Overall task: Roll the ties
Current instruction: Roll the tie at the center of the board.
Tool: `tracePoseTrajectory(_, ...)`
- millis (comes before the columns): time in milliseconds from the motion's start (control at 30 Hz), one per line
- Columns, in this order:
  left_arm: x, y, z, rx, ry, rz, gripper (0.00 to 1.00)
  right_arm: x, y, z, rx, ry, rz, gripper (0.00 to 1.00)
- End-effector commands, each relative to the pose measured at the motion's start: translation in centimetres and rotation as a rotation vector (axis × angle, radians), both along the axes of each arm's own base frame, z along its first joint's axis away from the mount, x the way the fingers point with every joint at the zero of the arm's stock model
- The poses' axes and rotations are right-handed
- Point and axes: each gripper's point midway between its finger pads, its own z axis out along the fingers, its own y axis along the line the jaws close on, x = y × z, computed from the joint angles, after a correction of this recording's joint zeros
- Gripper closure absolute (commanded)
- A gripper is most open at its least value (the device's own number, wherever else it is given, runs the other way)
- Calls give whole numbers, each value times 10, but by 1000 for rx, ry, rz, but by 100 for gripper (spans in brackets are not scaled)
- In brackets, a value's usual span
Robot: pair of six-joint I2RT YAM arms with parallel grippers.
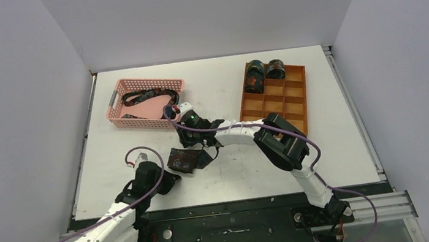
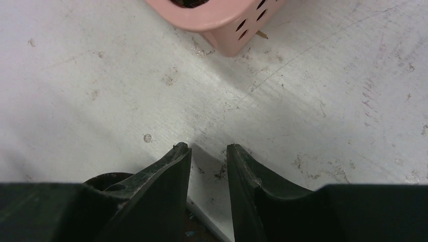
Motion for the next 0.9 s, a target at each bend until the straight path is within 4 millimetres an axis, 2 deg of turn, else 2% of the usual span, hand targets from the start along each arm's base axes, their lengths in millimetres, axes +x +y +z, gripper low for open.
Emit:
tracePoseTrajectory(0, 16, -9, 10, -11, -58, -40, 100, -38, -16, -33, -65, 118, 72, 67)
tracePoseTrajectory(367, 39, -27, 35, -68, -163, -79, 100, -85, -26, -46, 16, 277, 99, 68)
tracePoseTrajectory(533, 45, -32, 37, -76, -169, -95, 100, -95, -26, -50, 48, 313, 96, 69)
tracePoseTrajectory(867, 54, -47, 44, -115, -185, -135, 100, -113, -39, -60, 64, 376, 55, 70)
